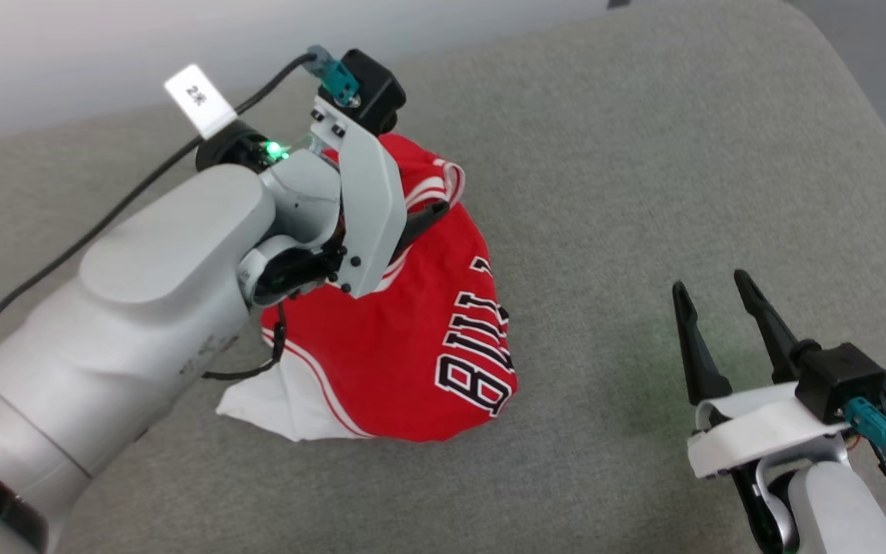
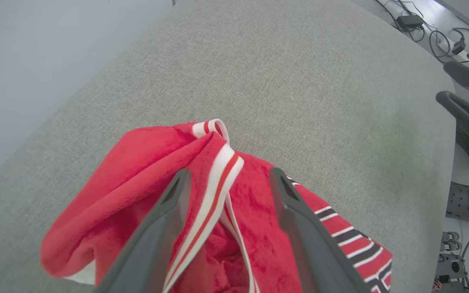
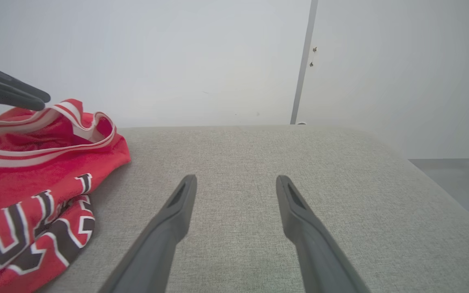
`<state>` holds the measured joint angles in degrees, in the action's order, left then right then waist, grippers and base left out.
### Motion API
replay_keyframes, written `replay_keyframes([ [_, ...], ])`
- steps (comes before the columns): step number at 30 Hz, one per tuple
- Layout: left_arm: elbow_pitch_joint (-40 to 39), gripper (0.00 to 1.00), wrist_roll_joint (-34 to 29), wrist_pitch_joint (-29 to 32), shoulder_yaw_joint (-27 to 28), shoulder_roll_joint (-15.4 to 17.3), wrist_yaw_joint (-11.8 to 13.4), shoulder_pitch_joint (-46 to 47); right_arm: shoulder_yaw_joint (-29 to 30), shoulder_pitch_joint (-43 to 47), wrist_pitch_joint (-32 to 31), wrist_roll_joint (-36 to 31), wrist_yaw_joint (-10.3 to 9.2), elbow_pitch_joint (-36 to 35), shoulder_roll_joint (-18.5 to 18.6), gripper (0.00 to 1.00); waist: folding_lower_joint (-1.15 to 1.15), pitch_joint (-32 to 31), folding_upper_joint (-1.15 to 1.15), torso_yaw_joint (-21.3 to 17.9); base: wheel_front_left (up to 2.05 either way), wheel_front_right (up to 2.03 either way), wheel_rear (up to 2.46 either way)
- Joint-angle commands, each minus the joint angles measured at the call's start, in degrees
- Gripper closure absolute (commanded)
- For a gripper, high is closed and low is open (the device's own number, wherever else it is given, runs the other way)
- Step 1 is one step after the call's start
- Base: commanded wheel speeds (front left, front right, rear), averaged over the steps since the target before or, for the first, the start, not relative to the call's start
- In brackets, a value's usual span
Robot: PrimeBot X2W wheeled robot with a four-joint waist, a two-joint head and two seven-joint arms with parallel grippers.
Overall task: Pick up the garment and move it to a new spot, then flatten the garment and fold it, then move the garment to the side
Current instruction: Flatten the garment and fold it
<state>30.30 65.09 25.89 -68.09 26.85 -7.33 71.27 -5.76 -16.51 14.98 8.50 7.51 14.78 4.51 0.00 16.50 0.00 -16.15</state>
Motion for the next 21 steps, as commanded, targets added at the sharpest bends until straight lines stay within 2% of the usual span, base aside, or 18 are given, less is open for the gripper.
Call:
replay_keyframes([
  [1,-0.5,0.00,1.1,-0.8,-0.1,0.4,-0.2,0.0,0.1,1.2,0.3,-0.1,-0.04,0.2,0.6,0.00,0.00,-3.3,0.00,2.7,0.00,0.00,0.00],
  [11,-6.0,0.00,5.8,-1.7,-0.7,5.9,-0.1,-5.2,0.5,4.1,0.3,-0.3,-0.04,0.1,2.5,0.00,0.00,-9.8,0.00,6.7,0.00,0.00,0.00],
  [21,-13.7,0.00,8.3,0.4,-2.0,12.8,4.9,-13.2,0.4,5.0,0.3,-0.3,-0.04,-0.9,2.8,0.00,0.00,-10.3,0.00,8.2,0.00,0.00,0.00],
])
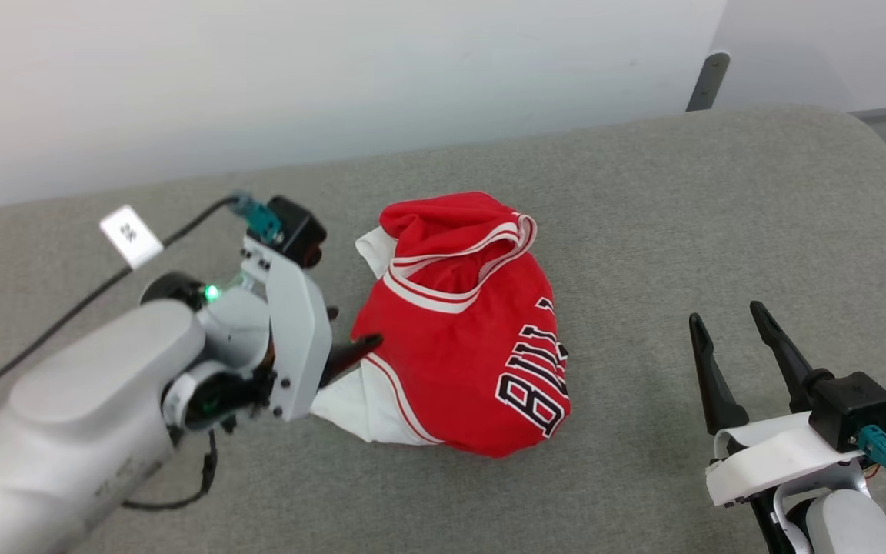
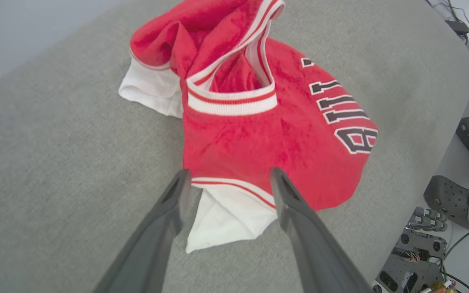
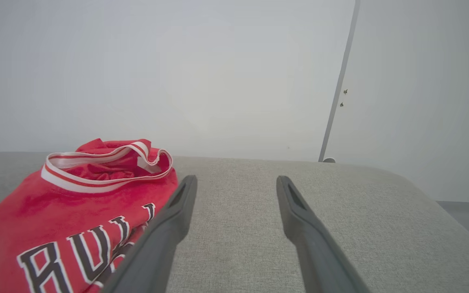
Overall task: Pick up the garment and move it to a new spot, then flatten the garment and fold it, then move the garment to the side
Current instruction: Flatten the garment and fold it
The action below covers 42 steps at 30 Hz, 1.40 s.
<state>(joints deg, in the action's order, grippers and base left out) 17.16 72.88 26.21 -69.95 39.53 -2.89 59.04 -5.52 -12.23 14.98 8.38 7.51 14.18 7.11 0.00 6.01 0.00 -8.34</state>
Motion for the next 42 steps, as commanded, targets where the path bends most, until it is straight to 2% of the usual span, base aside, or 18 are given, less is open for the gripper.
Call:
replay_keyframes([
  [1,-1.0,0.00,0.6,0.2,-0.3,0.3,0.9,-1.8,0.1,0.6,0.3,-0.1,-0.05,-0.4,0.3,0.00,0.00,0.5,0.00,0.4,0.00,0.00,0.00],
  [8,0.4,0.00,-0.3,-0.3,-1.1,0.8,2.0,-4.9,-0.1,-0.9,0.3,0.1,-0.04,-0.9,0.4,0.00,0.00,3.0,0.00,-0.1,0.00,0.00,0.00],
  [16,5.2,0.00,-1.7,-0.4,-1.8,0.3,1.5,-6.5,0.3,-1.3,0.3,0.1,-0.04,-1.3,0.2,0.00,0.00,5.1,0.00,-1.0,0.00,0.00,0.00],
  [23,10.6,0.00,-1.6,0.2,-2.4,-1.6,0.4,-8.3,0.6,-1.5,0.3,-0.1,-0.04,-1.7,0.0,0.00,0.00,6.3,0.00,-1.2,0.00,0.00,0.00],
  [24,11.2,0.08,-1.4,0.3,-2.5,-2.0,0.2,-8.6,0.6,-1.6,0.3,-0.2,-0.04,-1.8,0.0,0.00,0.00,6.3,0.00,-1.2,0.00,0.00,0.00],
  [25,11.7,0.58,-1.2,0.3,-2.5,-2.3,-0.2,-8.7,0.6,-1.6,0.3,-0.3,-0.04,-1.8,0.0,0.00,0.00,6.4,0.00,-1.2,0.00,0.00,0.00],
  [26,12.2,1.00,-0.5,0.5,-2.3,-2.7,-0.5,-8.9,0.6,-1.7,0.3,-0.3,-0.04,-1.8,-0.1,0.00,0.00,6.4,0.00,-1.2,0.00,0.00,0.00],
  [30,13.5,1.00,1.0,2.8,-2.3,-3.4,-0.4,-8.9,0.9,-1.6,0.3,-0.5,-0.04,-1.7,-0.1,0.00,0.00,6.2,0.00,-0.7,0.00,0.00,0.00],
  [33,13.9,1.00,1.6,3.9,-1.9,-2.8,0.2,-8.2,1.0,-1.2,0.3,-0.6,-0.04,-1.5,0.0,0.00,0.00,5.5,0.00,-0.1,0.00,0.00,0.00],
  [42,11.7,1.00,1.7,1.4,0.9,1.1,2.3,-6.4,0.9,0.1,0.3,-0.5,-0.05,-0.9,0.3,0.00,0.00,2.7,0.00,1.9,0.00,0.00,0.00],
])
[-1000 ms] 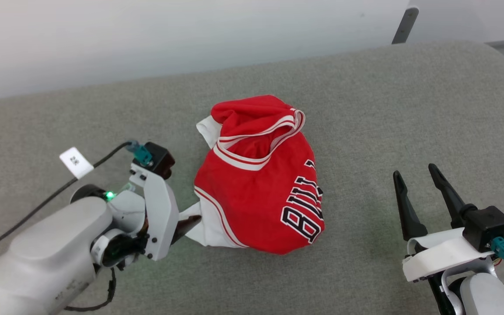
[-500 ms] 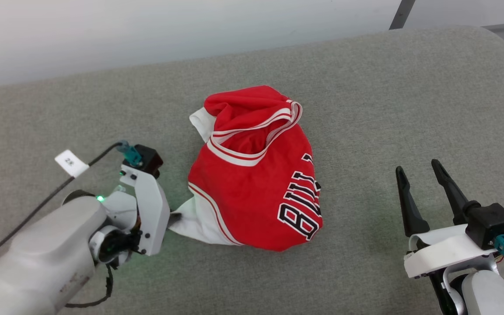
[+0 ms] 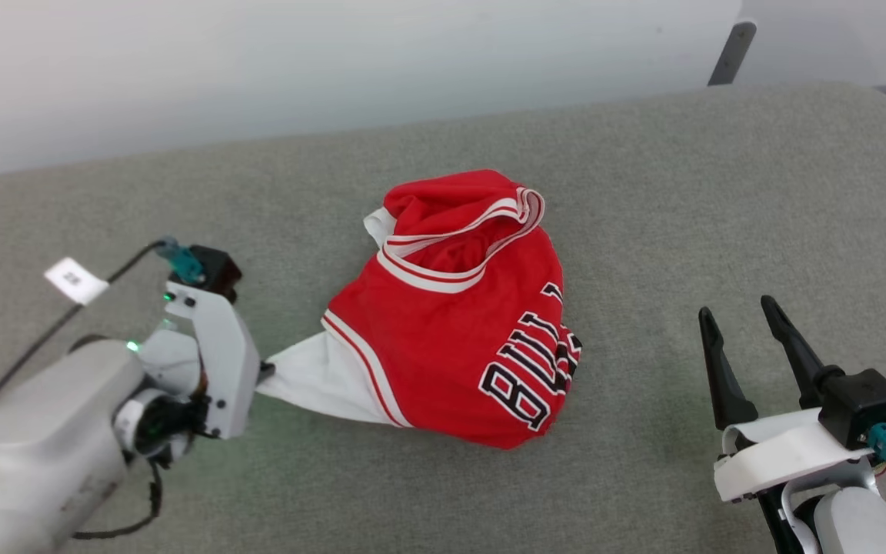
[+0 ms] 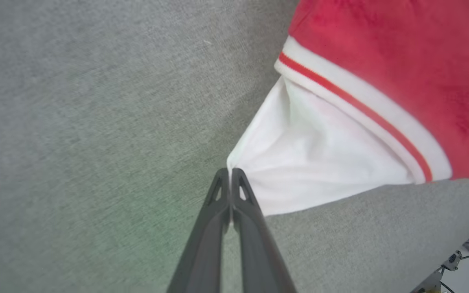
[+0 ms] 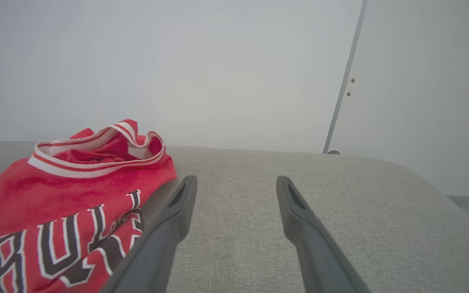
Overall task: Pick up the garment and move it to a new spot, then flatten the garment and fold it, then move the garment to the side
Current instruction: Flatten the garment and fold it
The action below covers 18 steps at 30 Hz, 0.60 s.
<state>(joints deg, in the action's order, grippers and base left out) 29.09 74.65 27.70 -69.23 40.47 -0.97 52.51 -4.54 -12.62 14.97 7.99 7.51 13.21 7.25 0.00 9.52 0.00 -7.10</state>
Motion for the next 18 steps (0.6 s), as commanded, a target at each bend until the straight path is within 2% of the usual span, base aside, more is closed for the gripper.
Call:
replay_keyframes([
  [1,-0.5,1.00,-0.2,-0.4,0.5,1.0,0.7,0.4,-0.1,0.6,0.3,-0.1,-0.04,0.2,0.3,0.00,0.00,-1.2,0.00,0.9,0.00,0.00,0.00],
  [11,-3.3,1.00,-4.9,-1.7,0.7,10.6,4.5,2.5,-0.7,2.2,0.3,0.5,-0.04,0.6,0.9,0.00,0.00,-3.6,0.00,1.8,0.00,0.00,0.00],
  [18,-1.8,1.00,-9.2,-2.0,-0.1,16.2,5.5,4.0,-1.4,2.5,0.3,1.1,-0.04,0.4,1.5,0.00,0.00,-3.3,0.00,1.1,0.00,0.00,0.00],
])
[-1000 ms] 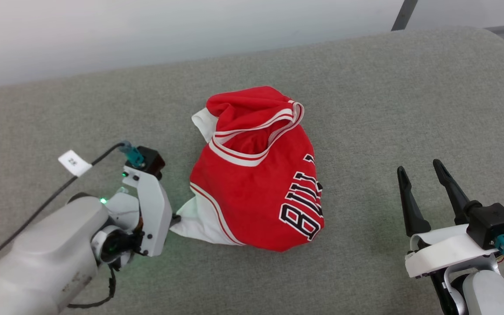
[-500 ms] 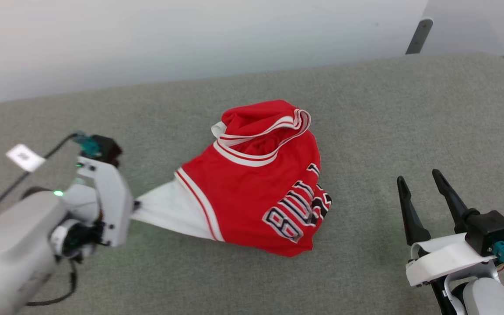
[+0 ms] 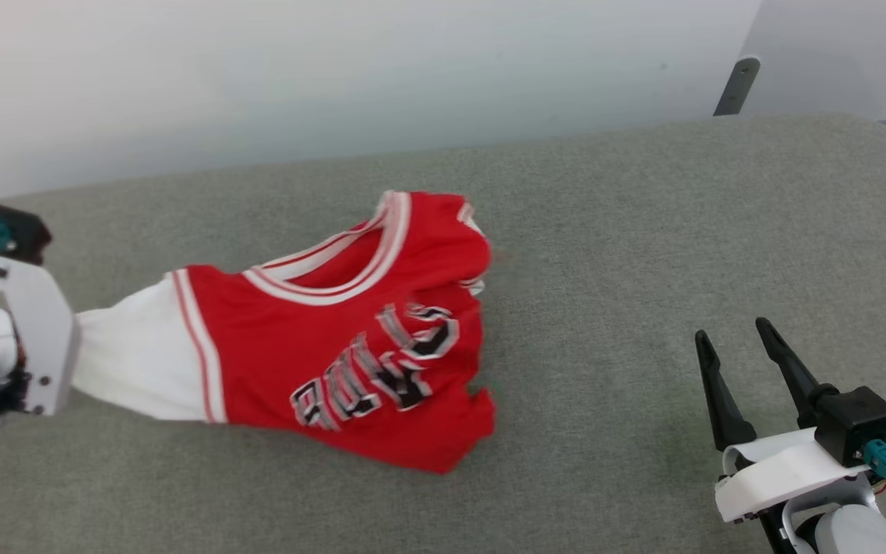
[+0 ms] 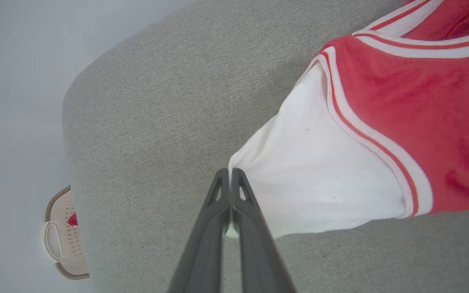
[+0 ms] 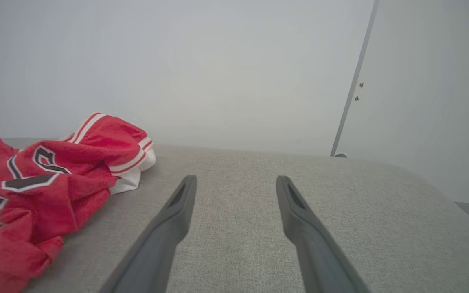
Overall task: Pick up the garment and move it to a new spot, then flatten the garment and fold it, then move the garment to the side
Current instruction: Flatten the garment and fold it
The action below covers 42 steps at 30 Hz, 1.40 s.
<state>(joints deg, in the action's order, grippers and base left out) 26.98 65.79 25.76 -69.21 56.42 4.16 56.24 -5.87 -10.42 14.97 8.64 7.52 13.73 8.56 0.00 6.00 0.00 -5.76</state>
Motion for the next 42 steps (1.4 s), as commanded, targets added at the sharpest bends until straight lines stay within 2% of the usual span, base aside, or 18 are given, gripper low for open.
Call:
replay_keyframes([
  [1,0.8,1.00,-0.9,0.0,-0.3,0.7,0.2,0.2,-0.1,0.3,0.3,0.4,-0.05,-0.1,0.3,0.00,0.00,0.4,0.00,-0.4,0.00,0.00,0.00],
  [5,3.1,1.00,-1.6,-1.4,-0.4,1.3,0.1,-0.4,-0.2,-0.3,0.3,0.4,-0.05,-0.2,0.4,0.00,0.00,1.4,0.00,-1.4,0.00,0.00,0.00],
  [9,6.3,1.00,-1.2,-2.3,-0.7,0.2,0.3,-1.9,-0.3,-0.7,0.3,0.3,-0.05,-0.5,0.4,0.00,0.00,2.7,0.00,-2.2,0.00,0.00,0.00],
  [19,16.3,1.00,1.7,-7.2,0.6,-6.7,-1.6,-4.5,-0.2,-1.9,0.3,-0.1,-0.05,-0.8,0.4,0.00,0.00,5.4,0.00,-2.7,0.00,0.00,0.00],
  [20,17.2,0.90,2.3,-7.4,1.0,-7.4,-1.8,-4.5,-0.1,-2.0,0.3,-0.1,-0.06,-0.7,0.4,0.00,0.00,5.4,0.00,-2.6,0.00,0.00,0.00],
  [22,18.9,0.56,2.7,-7.8,1.3,-8.5,-2.3,-4.3,-0.2,-2.0,0.3,-0.2,-0.06,-0.6,0.4,0.00,0.00,5.4,0.00,-2.3,0.00,0.00,0.00],
  [23,19.5,0.14,3.1,-7.8,1.5,-8.9,-2.5,-4.1,-0.1,-2.0,0.3,-0.3,-0.05,-0.5,0.5,0.00,0.00,5.2,0.00,-2.0,0.00,0.00,0.00],
  [24,20.2,0.00,3.5,-7.6,1.8,-9.3,-2.6,-3.9,-0.2,-1.9,0.3,-0.3,-0.05,-0.4,0.5,0.00,0.00,5.1,0.00,-1.8,0.00,0.00,0.00],
  [30,21.9,0.00,3.8,-8.1,2.2,-10.2,-3.6,-2.5,-0.1,-1.6,0.3,-0.3,-0.05,0.1,0.8,0.00,0.00,3.4,0.00,0.2,0.00,0.00,0.00],
  [35,20.8,0.00,3.3,-10.4,2.7,-9.9,-3.5,-2.4,-0.6,-1.2,0.3,0.1,-0.06,0.8,1.2,0.00,0.00,1.4,0.00,2.3,0.00,0.00,0.00],
  [42,15.0,0.00,3.8,-19.5,5.0,-10.0,-1.4,-5.3,-1.3,-0.4,0.3,0.9,-0.05,2.3,1.4,0.00,0.00,-2.2,0.00,5.8,0.00,0.00,0.00],
])
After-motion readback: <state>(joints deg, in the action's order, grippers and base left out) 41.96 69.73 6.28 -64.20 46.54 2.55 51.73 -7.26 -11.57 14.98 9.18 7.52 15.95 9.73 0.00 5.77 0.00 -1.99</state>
